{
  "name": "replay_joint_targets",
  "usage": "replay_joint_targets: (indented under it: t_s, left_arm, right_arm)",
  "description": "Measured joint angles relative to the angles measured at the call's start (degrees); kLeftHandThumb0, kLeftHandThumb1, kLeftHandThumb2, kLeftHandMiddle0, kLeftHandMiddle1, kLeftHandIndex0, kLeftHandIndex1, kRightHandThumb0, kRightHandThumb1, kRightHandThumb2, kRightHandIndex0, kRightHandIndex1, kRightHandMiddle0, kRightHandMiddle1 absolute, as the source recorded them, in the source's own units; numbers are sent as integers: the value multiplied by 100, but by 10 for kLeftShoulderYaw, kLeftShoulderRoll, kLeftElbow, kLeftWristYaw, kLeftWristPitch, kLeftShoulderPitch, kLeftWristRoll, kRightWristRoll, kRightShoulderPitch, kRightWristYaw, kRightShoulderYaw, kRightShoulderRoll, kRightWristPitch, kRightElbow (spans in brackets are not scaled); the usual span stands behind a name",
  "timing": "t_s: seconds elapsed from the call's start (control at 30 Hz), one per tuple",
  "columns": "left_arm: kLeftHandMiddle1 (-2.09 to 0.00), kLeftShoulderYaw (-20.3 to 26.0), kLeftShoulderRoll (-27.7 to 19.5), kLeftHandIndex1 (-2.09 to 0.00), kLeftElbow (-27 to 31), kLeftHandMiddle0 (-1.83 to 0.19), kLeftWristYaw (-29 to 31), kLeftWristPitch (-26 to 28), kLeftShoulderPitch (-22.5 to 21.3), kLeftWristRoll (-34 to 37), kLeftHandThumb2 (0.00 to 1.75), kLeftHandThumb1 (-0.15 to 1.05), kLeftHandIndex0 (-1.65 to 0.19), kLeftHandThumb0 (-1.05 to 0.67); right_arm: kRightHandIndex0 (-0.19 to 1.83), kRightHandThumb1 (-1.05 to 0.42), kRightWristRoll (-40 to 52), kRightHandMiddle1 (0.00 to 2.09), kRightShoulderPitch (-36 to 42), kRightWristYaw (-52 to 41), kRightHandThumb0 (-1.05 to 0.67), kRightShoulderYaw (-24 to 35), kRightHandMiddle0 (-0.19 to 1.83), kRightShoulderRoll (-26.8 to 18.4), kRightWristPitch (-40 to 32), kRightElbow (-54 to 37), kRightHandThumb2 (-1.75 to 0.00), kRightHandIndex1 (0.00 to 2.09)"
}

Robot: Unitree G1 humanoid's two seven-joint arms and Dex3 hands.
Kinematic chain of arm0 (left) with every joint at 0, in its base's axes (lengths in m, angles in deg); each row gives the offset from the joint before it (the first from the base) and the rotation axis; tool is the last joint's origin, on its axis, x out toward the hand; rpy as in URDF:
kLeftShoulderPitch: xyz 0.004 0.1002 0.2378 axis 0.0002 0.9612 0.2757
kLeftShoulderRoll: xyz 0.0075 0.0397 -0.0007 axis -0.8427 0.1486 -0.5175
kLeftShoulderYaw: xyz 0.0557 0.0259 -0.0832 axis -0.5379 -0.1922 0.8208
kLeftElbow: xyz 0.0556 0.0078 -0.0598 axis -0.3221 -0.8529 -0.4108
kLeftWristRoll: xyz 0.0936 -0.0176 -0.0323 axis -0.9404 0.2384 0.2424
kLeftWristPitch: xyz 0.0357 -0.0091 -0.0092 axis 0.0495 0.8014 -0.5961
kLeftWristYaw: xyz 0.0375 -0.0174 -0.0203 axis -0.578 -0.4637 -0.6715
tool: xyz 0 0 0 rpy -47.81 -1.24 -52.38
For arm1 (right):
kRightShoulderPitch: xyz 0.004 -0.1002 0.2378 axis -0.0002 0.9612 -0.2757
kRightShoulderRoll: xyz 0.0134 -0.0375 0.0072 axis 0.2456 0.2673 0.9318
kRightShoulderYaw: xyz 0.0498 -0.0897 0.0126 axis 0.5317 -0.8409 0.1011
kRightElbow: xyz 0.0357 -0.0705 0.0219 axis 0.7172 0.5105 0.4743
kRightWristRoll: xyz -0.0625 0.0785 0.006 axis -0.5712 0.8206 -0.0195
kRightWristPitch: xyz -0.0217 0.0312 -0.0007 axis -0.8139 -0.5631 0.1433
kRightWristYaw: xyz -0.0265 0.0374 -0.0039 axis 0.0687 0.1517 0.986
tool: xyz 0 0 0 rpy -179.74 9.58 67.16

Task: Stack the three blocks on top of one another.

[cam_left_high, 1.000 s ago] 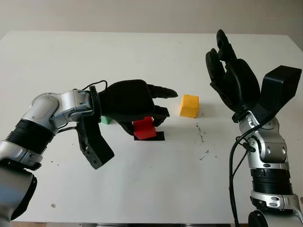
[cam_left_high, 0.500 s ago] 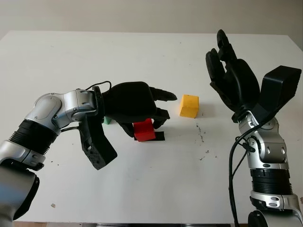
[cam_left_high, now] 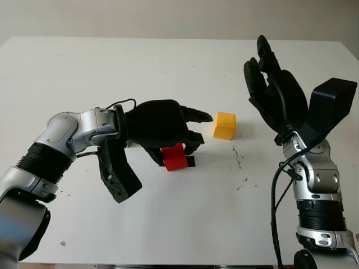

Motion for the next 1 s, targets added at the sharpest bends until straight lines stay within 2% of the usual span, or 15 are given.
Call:
replay_joint_targets:
  t_s: [0.07, 0.13, 0.2, 0.3, 0.43, 0.7, 0.87, 1.0]
  left_arm:
    - [-4, -1, 0, -126, 0, -12, -3, -1, 0, -4, 6, 92, -46, -55]
    - [-4, -2, -1, -103, 1, -8, -4, -3, 0, -9, 5, 92, -41, -63]
    - [-5, -4, -1, -78, 1, -6, -8, -5, 0, -15, 5, 92, -42, -69]
    - [-5, -6, -2, -52, 1, -3, -12, -7, 0, -18, 5, 93, -46, -72]
    - [-5, -6, -2, -40, 5, -3, -19, -8, 0, -24, 5, 93, -48, -76]
    - [-5, -7, -3, -31, 9, -3, -27, -10, 0, -30, 5, 92, -48, -76]
    - [-4, -6, -12, -20, 19, 0, -28, -10, 0, -27, 6, 95, -36, -81]
    - [-5, 28, -35, -12, 46, 1, 19, 23, 14, 40, 3, 86, -28, -76]
  right_arm:
    - [-19, -105, 0, 0, 0, -1, -63, 0, -19, 0, 0, 0, -50, 0]
    - [-19, -105, 0, 0, 1, -1, -63, 0, -19, 0, 0, 0, -50, 0]
    - [-19, -105, 0, 0, 1, -1, -64, 0, -19, 0, 0, 0, -50, 0]
    - [-19, -105, 0, 0, 2, -2, -64, 0, -19, 0, 0, 0, -50, 0]
    - [-19, -105, 0, 0, 3, -2, -64, 0, -19, 0, 0, 0, -49, 0]
    - [-19, -105, 0, 0, 4, -2, -63, -1, -19, 0, 0, 0, -50, 0]
    - [-19, -105, 0, 0, 4, -6, -63, -1, -19, 0, 1, 0, -50, 0]
    - [-19, -105, 0, 0, 4, -2, -63, -1, -19, 1, 1, 0, -50, 0]
